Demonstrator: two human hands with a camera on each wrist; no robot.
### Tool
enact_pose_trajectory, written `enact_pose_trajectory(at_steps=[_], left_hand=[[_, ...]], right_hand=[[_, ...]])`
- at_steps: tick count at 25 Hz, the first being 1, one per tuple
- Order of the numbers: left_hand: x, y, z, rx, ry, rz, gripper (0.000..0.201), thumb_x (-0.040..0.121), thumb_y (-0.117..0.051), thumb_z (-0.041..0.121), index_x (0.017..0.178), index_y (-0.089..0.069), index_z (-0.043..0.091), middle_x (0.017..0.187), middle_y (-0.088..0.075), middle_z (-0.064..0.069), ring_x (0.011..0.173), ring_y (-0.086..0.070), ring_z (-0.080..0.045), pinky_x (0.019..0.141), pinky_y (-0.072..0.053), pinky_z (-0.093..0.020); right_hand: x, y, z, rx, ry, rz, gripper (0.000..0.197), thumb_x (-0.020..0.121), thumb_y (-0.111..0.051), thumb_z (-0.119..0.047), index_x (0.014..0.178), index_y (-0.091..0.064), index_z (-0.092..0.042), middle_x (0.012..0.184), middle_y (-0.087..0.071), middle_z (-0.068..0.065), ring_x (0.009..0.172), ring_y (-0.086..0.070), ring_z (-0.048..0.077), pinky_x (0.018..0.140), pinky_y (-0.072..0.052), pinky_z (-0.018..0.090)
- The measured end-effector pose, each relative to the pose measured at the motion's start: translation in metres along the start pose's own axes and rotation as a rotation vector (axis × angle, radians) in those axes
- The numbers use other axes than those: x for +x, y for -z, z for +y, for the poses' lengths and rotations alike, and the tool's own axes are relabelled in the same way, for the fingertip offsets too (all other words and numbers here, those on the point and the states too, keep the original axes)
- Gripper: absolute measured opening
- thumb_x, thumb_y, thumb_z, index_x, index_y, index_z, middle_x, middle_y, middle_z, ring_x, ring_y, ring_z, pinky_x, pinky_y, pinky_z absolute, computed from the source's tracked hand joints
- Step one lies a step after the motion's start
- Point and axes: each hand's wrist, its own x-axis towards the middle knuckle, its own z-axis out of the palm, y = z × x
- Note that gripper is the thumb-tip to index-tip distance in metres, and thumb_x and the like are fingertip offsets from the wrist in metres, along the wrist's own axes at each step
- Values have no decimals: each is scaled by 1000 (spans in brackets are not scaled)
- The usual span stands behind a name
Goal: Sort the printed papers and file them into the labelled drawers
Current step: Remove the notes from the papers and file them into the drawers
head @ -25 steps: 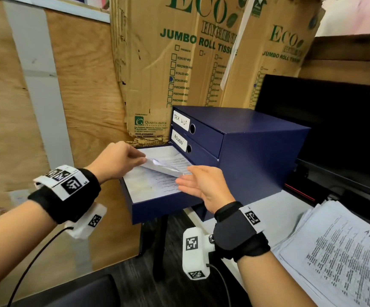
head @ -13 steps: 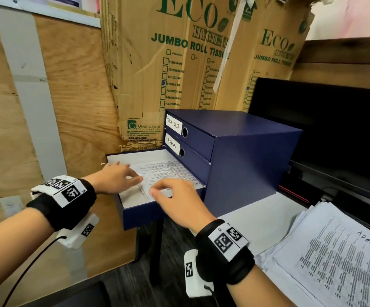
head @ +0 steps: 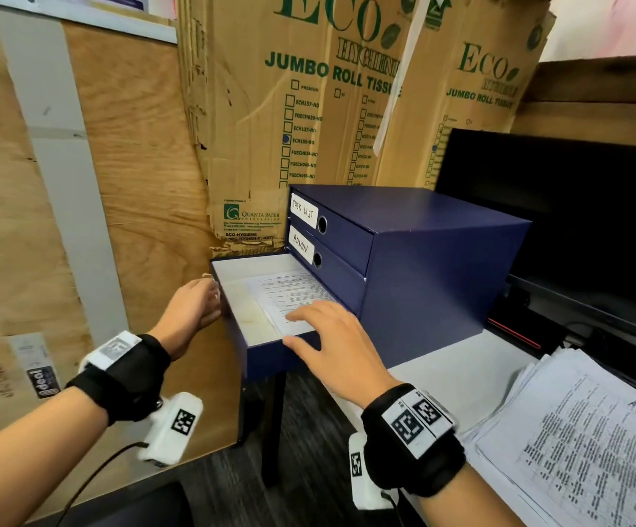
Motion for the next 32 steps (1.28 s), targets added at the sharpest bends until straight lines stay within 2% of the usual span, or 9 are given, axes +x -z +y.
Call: enact_pose_trajectory(at_steps=[3, 7, 9, 13, 16, 19, 23, 27, 32], left_hand=[[10, -44, -8, -155, 62, -43, 40, 100, -37, 30, 137, -43, 13, 134, -53, -2, 122, -53, -18, 100, -45, -36], [25, -108, -7, -140, 95, -159, 47, 102, -29, 36, 146, -31, 19, 149, -39, 1, 138, -36, -12, 112, -28, -33], [36, -125, -10, -95, 95, -179, 44, 102, -28, 39, 142, -34, 22, 140, -45, 1, 131, -41, -9, 110, -29, -30], [50, -132, -13, -19, 61, -87, 20, 102, -30, 35, 94, -46, 28, 87, -48, 5, 82, -48, -4, 77, -38, -23], [40, -124, -7, 58, 8, -87, 21, 103, -29, 35, 100, -47, 26, 82, -49, 8, 77, -49, -6, 68, -36, -21], [14, -136, 8, 267, -247, 84, 39, 102, -32, 25, 138, -40, 11, 122, -56, -2, 119, -50, -22, 96, -36, -28], [-40, -179, 40, 320, -827, 193, 40, 95, -39, 11, 134, -44, 9, 132, -46, -8, 126, -36, -18, 109, -23, -25], [-99, -232, 66, 252, -1195, -37, 44, 86, -46, 1, 130, -50, 11, 128, -46, -2, 122, -36, -17, 107, -23, -20], [-117, -316, 64, 291, -1278, -362, 37, 84, -42, 0, 112, -63, 14, 111, -53, 1, 111, -39, -14, 97, -25, -11]], right_hand=[[-6, 17, 4, 68, -33, 163, 27, 97, -52, -35, 121, -62, -27, 122, -61, -15, 117, -49, 3, 101, -38, 23], [-14, 41, 15, 136, -76, 309, 19, 98, -52, -28, 109, -68, -26, 104, -68, -16, 95, -61, 3, 85, -52, 30], [-21, 49, 22, 159, -111, 321, 17, 97, -53, -26, 104, -69, -25, 95, -70, -16, 87, -64, 3, 81, -54, 30], [-32, 55, 38, 172, -200, 256, 16, 96, -53, -26, 99, -69, -26, 82, -70, -15, 79, -66, 4, 78, -55, 33], [-34, 51, 45, 147, -240, 235, 16, 96, -52, -29, 98, -69, -28, 80, -69, -14, 79, -65, 4, 77, -56, 34], [-37, 49, 51, 114, -273, 237, 18, 96, -51, -28, 98, -69, -27, 81, -69, -15, 79, -65, 2, 78, -57, 34], [-54, 64, 67, -1, -334, 287, 19, 95, -51, -30, 98, -69, -28, 84, -70, -14, 81, -65, 4, 77, -56, 35], [-85, 109, 82, -155, -443, 383, 20, 95, -50, -29, 98, -69, -27, 92, -70, -13, 85, -64, 6, 81, -54, 37], [-145, 189, 103, -330, -594, 541, 20, 93, -50, -30, 96, -70, -27, 93, -71, -12, 89, -66, 10, 84, -54, 37]])
